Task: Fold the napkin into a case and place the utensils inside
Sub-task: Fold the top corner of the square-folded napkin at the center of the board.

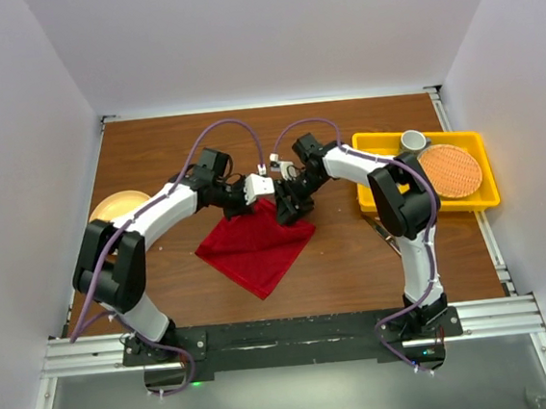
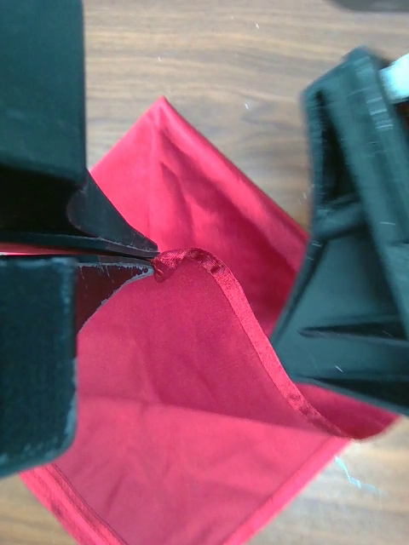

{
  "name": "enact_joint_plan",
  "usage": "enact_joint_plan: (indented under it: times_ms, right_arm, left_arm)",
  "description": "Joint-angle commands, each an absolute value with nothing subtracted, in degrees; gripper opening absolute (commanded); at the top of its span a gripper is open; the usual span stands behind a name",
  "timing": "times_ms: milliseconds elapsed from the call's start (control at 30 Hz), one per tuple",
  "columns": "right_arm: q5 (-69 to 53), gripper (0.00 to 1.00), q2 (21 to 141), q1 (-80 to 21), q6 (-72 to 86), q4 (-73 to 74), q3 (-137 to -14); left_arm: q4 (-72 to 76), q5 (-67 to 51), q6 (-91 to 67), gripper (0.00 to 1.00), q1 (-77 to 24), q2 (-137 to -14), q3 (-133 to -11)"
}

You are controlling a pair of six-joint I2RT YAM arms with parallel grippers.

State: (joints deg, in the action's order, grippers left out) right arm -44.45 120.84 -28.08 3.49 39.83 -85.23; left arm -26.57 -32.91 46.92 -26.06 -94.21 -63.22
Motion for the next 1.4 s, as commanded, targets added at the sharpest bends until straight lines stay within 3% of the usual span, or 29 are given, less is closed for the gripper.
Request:
enact_joint_plan:
  times_ms: [0, 933, 1367]
  right_arm:
    - [-46.32, 0.59, 117.25, -26.02, 6.06, 40.70, -89.29]
    - [-41.75, 0.57, 118.12, -24.96, -1.67, 44.65, -88.86]
    - [-42.71, 0.66, 114.53, -22.77, -1.23, 44.13, -88.86]
  left_arm:
    - [-28.56, -35.86, 49.92, 0.00, -24.52, -96.94, -68.11]
    - [-27.16, -34.63, 49.57, 0.02, -19.51, -108.37, -76.29]
    - [-22.68, -31.03, 45.36, 0.11, -19.25, -108.98, -76.20]
